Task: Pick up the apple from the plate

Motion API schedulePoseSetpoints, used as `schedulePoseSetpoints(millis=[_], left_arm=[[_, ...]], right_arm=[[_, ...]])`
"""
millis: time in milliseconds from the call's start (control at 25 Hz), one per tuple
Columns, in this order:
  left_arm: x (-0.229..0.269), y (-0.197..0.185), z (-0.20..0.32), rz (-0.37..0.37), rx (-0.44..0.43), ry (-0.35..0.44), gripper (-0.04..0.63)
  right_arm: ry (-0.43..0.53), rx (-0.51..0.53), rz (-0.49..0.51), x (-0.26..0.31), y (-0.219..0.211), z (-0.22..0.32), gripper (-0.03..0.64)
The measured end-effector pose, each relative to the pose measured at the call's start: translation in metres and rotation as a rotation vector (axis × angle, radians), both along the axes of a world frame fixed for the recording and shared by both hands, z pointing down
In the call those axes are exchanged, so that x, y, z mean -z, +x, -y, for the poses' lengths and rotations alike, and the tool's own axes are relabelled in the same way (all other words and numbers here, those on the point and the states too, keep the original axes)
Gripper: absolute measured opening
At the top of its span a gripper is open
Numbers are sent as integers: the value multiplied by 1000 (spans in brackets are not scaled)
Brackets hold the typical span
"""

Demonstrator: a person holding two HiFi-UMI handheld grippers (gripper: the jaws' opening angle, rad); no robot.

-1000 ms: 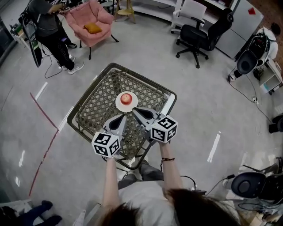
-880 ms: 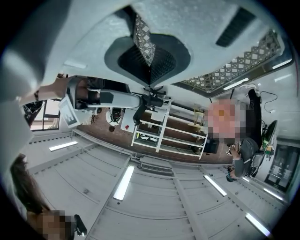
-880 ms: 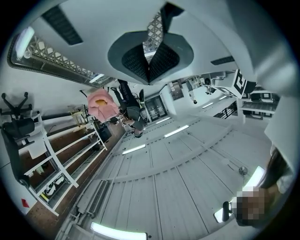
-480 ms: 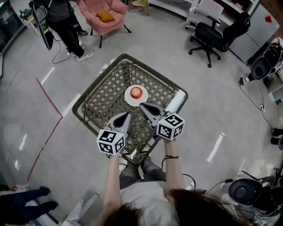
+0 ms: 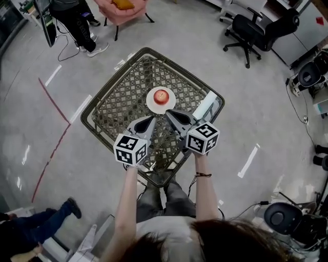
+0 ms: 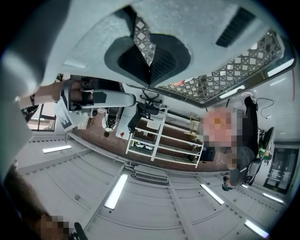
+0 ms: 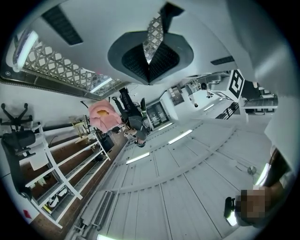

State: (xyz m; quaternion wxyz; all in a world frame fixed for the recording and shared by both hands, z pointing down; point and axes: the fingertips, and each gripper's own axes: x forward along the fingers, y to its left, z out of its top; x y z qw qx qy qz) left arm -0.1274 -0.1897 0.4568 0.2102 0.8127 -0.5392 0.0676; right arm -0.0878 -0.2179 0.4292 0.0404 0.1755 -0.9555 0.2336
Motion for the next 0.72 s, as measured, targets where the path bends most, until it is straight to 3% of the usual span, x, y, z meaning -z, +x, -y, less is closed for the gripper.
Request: schedulePoseSetpoints(millis=[720], left_arm=[[-59,2,41,32,-49,-58,11]], right_arm=[[-35,-13,-29,-59,5,43,9]])
